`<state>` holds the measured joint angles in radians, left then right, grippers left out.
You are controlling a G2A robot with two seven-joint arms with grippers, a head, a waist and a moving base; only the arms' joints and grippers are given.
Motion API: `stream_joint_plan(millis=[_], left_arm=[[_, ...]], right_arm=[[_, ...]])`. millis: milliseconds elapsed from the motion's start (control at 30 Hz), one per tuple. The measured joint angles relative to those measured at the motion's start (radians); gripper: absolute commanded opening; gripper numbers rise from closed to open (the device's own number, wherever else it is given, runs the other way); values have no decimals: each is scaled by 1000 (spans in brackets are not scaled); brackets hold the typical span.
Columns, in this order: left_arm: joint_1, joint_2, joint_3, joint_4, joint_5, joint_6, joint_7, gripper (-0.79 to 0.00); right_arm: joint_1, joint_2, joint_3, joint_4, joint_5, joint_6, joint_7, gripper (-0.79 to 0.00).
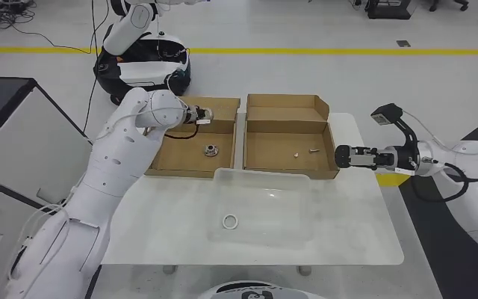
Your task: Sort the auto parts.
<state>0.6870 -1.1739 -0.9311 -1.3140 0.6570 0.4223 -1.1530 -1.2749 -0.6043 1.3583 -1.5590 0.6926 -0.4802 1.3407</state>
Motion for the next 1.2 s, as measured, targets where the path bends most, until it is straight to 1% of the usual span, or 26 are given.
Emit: stream_joint_plan(millis=[167, 400, 500, 600, 667, 800, 1033, 1200], left_arm=[[-34, -9, 42, 42, 39, 43, -101, -785], [-38, -12, 48, 46, 45, 47, -98, -785], [-29, -13, 59, 74, 69, 53, -89, -785], [-51, -23, 99, 116, 118, 83, -134, -785], [-70, -34, 130, 151, 139, 90, -156, -785], [-109, -59, 184, 241, 151, 72, -173, -785], [-173, -114, 264, 402, 138, 56, -189, -785], [-204, -154, 307, 491, 123, 56, -189, -785]], right_arm=[[0, 0, 0, 0, 0, 0, 0, 0], [0, 0, 0, 0, 0, 0, 0, 0], [0, 0, 0, 0, 0, 0, 0, 0], [0, 0, 0, 0, 0, 0, 0, 0], [0, 0, 0, 0, 0, 0, 0, 0], [0, 0, 0, 0, 0, 0, 0, 0], [0, 0, 0, 0, 0, 0, 0, 0], [0, 0, 0, 0, 0, 0, 0, 0]])
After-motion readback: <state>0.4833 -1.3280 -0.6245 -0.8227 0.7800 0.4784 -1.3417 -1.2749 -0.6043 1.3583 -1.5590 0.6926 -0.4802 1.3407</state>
